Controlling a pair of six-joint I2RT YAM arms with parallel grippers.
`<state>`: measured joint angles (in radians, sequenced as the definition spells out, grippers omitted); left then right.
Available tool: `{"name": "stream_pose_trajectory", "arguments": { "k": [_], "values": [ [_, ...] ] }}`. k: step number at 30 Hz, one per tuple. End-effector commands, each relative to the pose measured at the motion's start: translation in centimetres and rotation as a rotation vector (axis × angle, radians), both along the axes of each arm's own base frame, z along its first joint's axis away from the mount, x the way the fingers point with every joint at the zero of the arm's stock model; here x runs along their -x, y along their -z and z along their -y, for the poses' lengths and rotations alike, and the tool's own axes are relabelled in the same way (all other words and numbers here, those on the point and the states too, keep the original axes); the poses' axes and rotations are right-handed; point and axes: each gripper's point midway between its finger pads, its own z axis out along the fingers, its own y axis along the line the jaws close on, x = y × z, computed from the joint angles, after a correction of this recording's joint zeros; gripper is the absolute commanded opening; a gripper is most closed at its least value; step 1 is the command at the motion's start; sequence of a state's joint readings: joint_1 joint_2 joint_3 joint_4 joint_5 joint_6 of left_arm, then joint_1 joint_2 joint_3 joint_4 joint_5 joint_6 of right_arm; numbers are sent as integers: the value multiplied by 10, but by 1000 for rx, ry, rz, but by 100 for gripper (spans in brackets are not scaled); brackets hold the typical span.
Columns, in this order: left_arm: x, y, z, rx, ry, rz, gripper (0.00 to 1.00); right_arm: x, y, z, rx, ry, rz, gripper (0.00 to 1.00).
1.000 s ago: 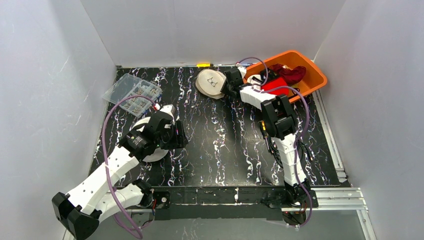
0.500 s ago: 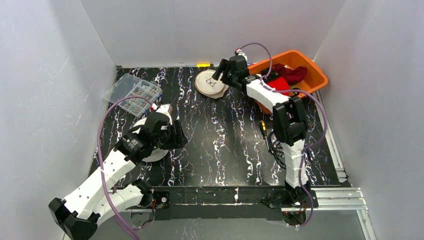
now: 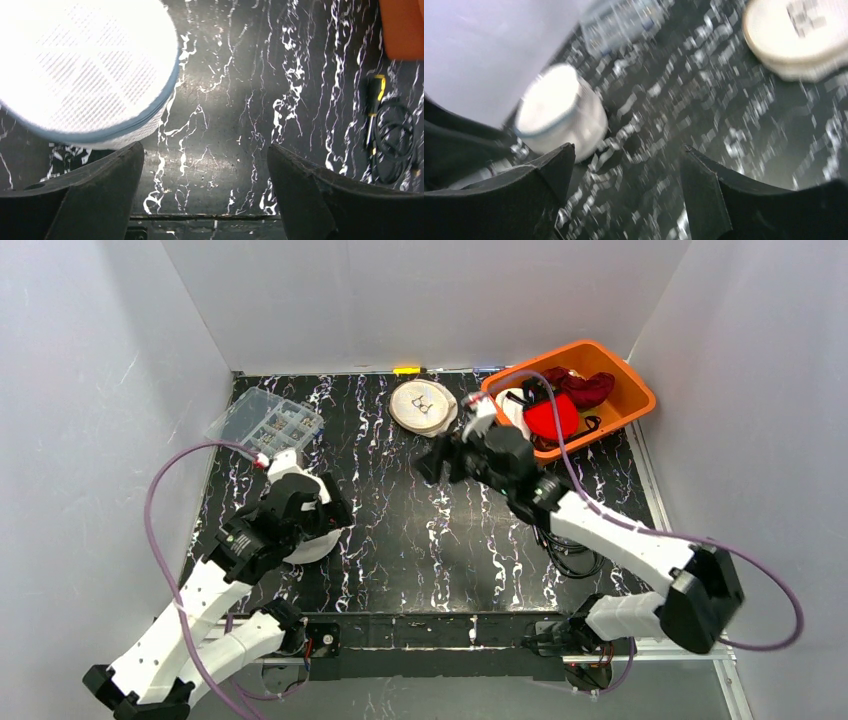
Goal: Unzip the laundry bag and remove the bra
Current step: Move the laundry bag to the center of the board, then pick up the laundry bag at the center of the board.
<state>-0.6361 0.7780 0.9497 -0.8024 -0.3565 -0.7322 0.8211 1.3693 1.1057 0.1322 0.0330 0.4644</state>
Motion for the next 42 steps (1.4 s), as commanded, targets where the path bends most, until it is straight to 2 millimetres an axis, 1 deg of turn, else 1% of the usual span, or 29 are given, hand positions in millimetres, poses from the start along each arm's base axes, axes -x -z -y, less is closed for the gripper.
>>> {"name": "stream_pose_trajectory", "arguments": {
  "k": [1,3,5,7,9,12,16,20,25,27,31,33,36,38,39,40,41,42],
  "values": [
    [16,-9,-40,55,-268,12,93,36,67,37,36,-35,-90,82],
    [24,-11,-48,81,-311,15,93,57,96,47,28,-56,-165,82],
    [29,-12,-60,56,-360,3,93,74,117,53,11,-77,-225,81],
    [36,-7,-68,35,-406,-57,93,86,137,58,3,-83,-278,81],
    [38,-2,-63,71,-420,-112,93,93,143,57,-18,-104,-300,81],
    [35,14,-55,162,-463,-154,93,97,144,52,-32,-130,-311,80],
    [24,35,-54,261,-579,-214,92,101,137,46,-39,-163,-298,80],
    [13,53,-54,352,-698,-312,89,105,129,49,-27,-171,-274,80],
    [3,69,-60,379,-786,-333,84,108,118,59,-23,-153,-244,80],
    [3,77,-67,363,-824,-344,82,110,117,62,-26,-146,-241,80],
    [-1,82,-74,332,-851,-351,76,113,111,67,-25,-137,-232,80],
    [-6,81,-74,333,-844,-337,70,114,109,70,-22,-129,-225,79],
    [-14,79,-71,335,-808,-322,52,115,107,75,-14,-121,-220,79],
    [-18,74,-67,346,-762,-309,36,115,101,79,-6,-109,-204,80],
    [-22,70,-63,351,-714,-290,25,114,100,82,7,-102,-192,80],
    [-27,64,-58,359,-660,-271,17,113,98,86,24,-90,-179,79],
    [-31,58,-52,368,-607,-257,12,110,95,91,44,-65,-154,79],
    [-36,48,-45,382,-535,-236,8,108,96,98,77,-45,-143,80]
  ]
}}
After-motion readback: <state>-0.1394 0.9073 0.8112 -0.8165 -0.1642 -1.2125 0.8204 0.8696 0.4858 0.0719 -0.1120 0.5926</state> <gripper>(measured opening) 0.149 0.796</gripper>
